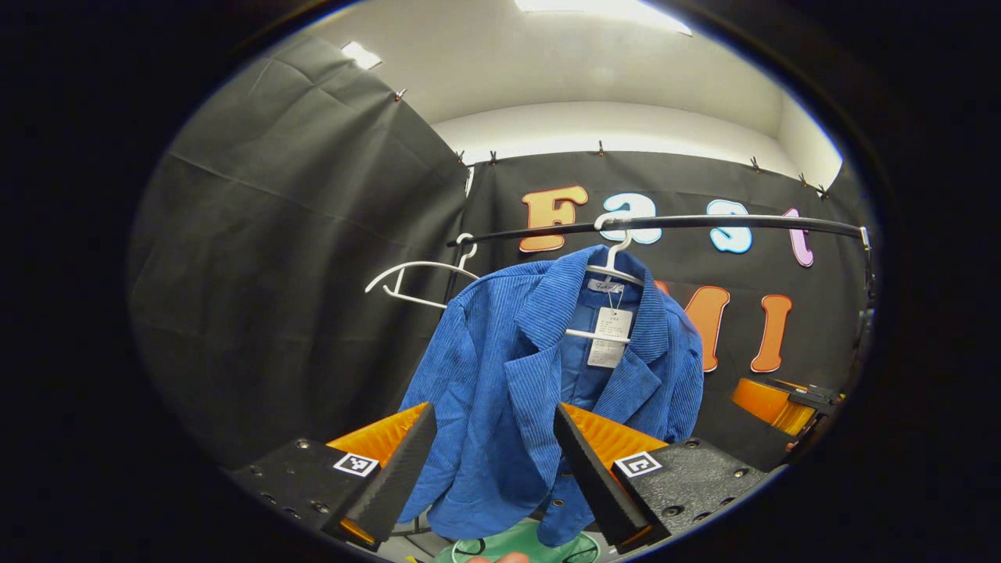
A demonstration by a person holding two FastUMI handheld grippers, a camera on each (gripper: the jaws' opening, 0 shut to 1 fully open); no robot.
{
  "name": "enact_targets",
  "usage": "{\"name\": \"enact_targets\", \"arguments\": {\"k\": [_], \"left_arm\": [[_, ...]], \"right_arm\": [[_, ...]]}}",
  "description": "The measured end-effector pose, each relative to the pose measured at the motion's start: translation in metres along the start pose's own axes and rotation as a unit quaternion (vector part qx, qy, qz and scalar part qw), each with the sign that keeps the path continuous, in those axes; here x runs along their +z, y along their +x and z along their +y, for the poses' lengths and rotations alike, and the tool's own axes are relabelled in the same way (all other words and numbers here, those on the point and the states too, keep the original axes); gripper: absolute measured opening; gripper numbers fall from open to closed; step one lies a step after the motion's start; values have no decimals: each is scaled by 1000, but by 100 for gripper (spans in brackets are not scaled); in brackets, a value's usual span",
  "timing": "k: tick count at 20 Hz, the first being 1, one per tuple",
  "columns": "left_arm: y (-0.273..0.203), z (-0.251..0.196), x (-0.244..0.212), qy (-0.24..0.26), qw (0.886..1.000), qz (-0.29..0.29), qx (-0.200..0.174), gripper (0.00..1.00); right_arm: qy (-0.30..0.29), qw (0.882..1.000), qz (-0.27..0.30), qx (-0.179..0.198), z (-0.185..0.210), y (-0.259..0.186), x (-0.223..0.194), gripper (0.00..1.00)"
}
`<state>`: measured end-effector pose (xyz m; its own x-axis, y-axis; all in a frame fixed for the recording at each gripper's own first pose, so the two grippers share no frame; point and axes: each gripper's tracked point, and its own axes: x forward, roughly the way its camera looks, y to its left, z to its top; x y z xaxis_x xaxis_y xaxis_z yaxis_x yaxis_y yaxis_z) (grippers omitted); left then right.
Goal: Grasp the clothes on the hanger with both hands and then place them into the laundry hamper below.
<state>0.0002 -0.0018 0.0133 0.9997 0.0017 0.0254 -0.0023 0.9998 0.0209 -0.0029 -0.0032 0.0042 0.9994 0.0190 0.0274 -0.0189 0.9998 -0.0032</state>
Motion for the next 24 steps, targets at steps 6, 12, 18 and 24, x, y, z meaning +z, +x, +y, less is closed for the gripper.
{"name": "enact_targets", "arguments": {"k": [6, 12, 18, 24], "left_arm": [[-12, 10, 13, -3, 1000, -16, 13, 92], [-21, 23, 12, -14, 999, -15, 32, 94], [-25, 37, 5, -15, 999, -9, 47, 92], [-40, 61, 3, -11, 997, -4, 71, 91]], "right_arm": [[-15, 999, -5, 37, 29, 31, 7, 100], [-44, 998, -13, 52, 57, 78, 11, 99], [-28, 998, 26, 43, 84, 111, -33, 100], [-23, 995, 77, -53, 73, 151, -93, 98]]}}
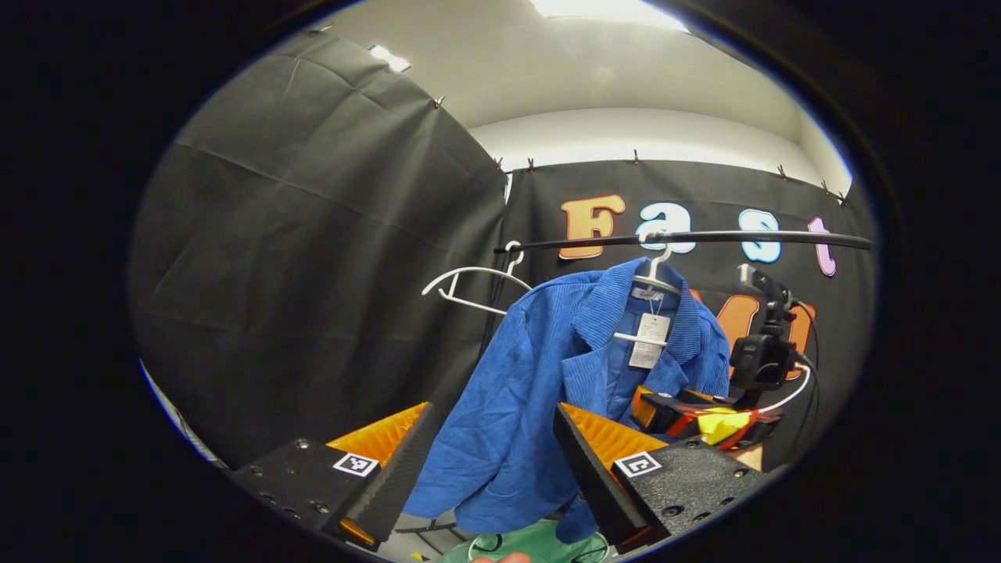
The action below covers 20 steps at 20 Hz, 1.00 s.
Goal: Grasp the clothes on the hanger with both hands and then place them into the laundry hamper below.
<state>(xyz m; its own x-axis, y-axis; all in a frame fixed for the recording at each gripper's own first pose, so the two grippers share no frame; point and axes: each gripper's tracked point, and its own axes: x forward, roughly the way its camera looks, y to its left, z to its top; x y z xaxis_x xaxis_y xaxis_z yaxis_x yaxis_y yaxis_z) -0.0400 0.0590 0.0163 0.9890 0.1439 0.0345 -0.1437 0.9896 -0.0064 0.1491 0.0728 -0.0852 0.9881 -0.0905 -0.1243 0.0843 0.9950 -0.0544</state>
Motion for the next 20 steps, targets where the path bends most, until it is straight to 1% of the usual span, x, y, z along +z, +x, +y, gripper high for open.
{"name": "enact_targets", "arguments": {"k": [1, 2, 3, 4, 6, 7, 8, 9, 10, 11, 12, 13, 14, 17, 20], "left_arm": [[-1, 6, 0, 2, 1000, 1, 5, 91], [-2, 10, -1, 2, 1000, 3, 9, 91], [-3, 14, -2, 2, 1000, 5, 11, 91], [-4, 17, -4, 1, 1000, 7, 13, 91], [-5, 24, -6, -2, 1000, 8, 17, 92], [-4, 26, -8, -4, 1000, 9, 17, 92], [-2, 25, -10, -6, 1000, 12, 15, 92], [0, 23, -15, -9, 1000, 16, 10, 92], [3, 21, -18, -11, 1000, 21, 5, 95], [6, 15, -21, -13, 1000, 26, -5, 95], [11, 8, -24, -15, 999, 27, -17, 92], [17, -1, -27, -18, 999, 30, -30, 92], [21, -11, -32, -22, 998, 35, -46, 92], [42, -48, -47, -50, 993, 52, -94, 92], [70, -83, -61, -72, 987, 63, -130, 92]], "right_arm": [[6, 1000, 5, -10, -1, 9, -7, 97], [9, 1000, 11, -20, -2, 15, -16, 93], [11, 999, 18, -25, -5, 22, -23, 93], [13, 999, 26, -27, -9, 26, -28, 97], [25, 999, 32, -27, -21, 28, -30, 96], [31, 999, 30, -25, -29, 27, -28, 85], [41, 999, 29, -19, -37, 21, -25, 71], [53, 998, 30, 2, -39, 16, -23, 57], [68, 997, 30, 21, -42, 7, -20, 43], [85, 996, 23, 27, -49, 0, -13, 22], [96, 995, 14, 38, -56, -9, -4, 22], [99, 994, 6, 52, -59, -18, 3, 21], [96, 994, -1, 53, -64, -27, 10, 11], [68, 995, -65, 39, -87, -63, 56, 11], [23, 991, -129, 36, -98, -96, 105, 11]]}}
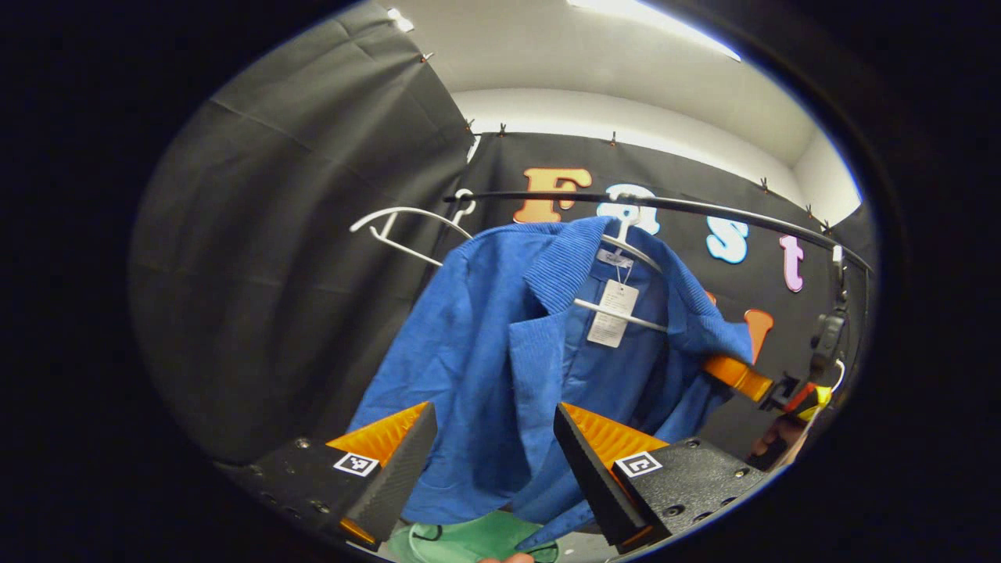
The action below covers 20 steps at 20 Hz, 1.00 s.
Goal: Grasp the clothes on the hanger with both hands and then place them into the laundry hamper below.
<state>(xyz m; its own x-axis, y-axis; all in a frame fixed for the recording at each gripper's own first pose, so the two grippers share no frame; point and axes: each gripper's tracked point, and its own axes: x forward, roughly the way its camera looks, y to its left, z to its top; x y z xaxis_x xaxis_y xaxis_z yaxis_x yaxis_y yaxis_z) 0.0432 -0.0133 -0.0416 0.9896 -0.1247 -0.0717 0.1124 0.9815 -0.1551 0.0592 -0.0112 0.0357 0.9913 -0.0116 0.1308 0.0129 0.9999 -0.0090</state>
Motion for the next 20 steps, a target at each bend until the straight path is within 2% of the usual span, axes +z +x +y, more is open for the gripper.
{"name": "enact_targets", "arguments": {"k": [4, 7, 9, 10, 13, 14, 15, 17, 20], "left_arm": [[52, -13, -23, -11, 1000, 23, -12, 95], [72, -33, -37, -45, 998, 30, -42, 95], [85, -30, -46, -47, 998, 28, -18, 91], [92, -22, -52, -37, 999, 28, 5, 95], [120, 11, -51, 14, 998, -4, 63, 95], [124, 21, -47, 32, 996, -11, 82, 99], [123, 34, -44, 52, 993, -15, 106, 87], [118, 56, -31, 89, 985, -23, 143, 74], [98, 60, -3, 97, 987, -43, 117, 56]], "right_arm": [[-30, 998, -36, 52, 15, -18, 39, 11], [-26, 994, -33, 99, 27, -24, 41, 11], [-23, 992, -33, 121, 31, -30, 43, 11], [-26, 991, -32, 127, 33, -34, 44, 11], [-37, 990, -30, 136, 32, -36, 44, 11], [-38, 989, -28, 140, 33, -36, 43, 11], [-38, 989, -25, 143, 35, -38, 41, 11], [-36, 988, -22, 147, 34, -34, 36, 11], [-39, 988, -22, 146, 34, -35, 31, 11]]}}
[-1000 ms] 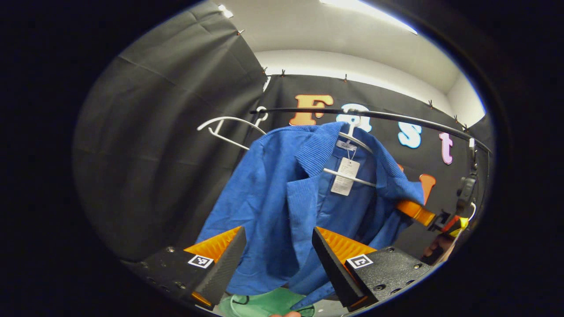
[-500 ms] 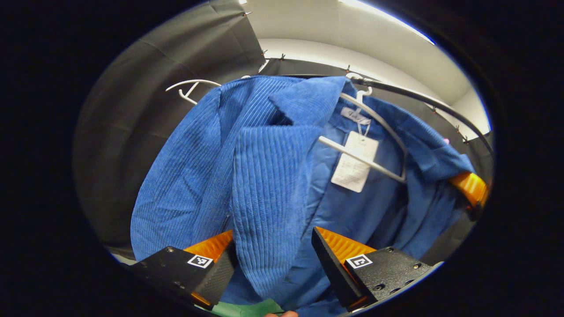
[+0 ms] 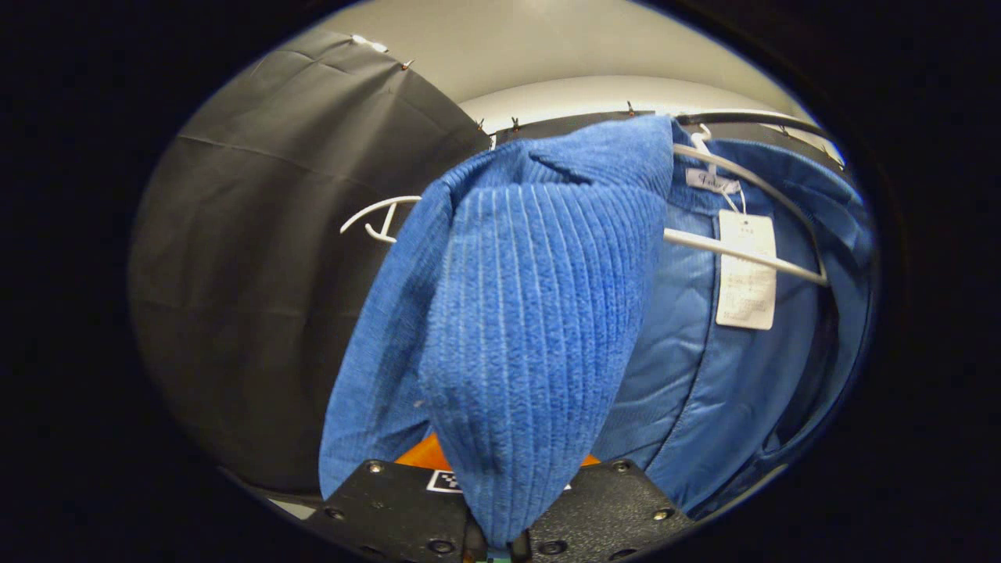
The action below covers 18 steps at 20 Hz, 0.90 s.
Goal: Grasp the clothes on the hanger with both hands and then place them into the laundry hamper below.
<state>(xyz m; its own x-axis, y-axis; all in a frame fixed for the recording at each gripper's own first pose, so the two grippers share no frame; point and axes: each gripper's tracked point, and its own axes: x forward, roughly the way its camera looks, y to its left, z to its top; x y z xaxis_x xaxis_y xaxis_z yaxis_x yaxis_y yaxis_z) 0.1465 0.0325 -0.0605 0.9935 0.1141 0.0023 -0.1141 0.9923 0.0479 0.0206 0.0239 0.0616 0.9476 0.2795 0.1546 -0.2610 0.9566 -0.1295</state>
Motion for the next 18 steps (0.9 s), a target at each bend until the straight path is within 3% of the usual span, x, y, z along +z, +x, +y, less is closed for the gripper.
{"name": "enact_targets", "arguments": {"k": [3, 8, 13, 18], "left_arm": [[-27, 17, 39, 16, 999, -30, -2, 38], [-53, 64, 136, 62, 993, -93, 43, 7], [-46, 74, 239, 137, 974, -170, 56, 7], [0, 86, 288, 116, 978, -168, 34, 7]], "right_arm": [[3, 1000, -2, -3, -1, 2, -6, 11], [24, 1000, -5, -8, -4, 8, -15, 11], [33, 999, -5, -10, -11, 13, -20, 11], [46, 999, 2, -3, -11, 12, -29, 11]]}}
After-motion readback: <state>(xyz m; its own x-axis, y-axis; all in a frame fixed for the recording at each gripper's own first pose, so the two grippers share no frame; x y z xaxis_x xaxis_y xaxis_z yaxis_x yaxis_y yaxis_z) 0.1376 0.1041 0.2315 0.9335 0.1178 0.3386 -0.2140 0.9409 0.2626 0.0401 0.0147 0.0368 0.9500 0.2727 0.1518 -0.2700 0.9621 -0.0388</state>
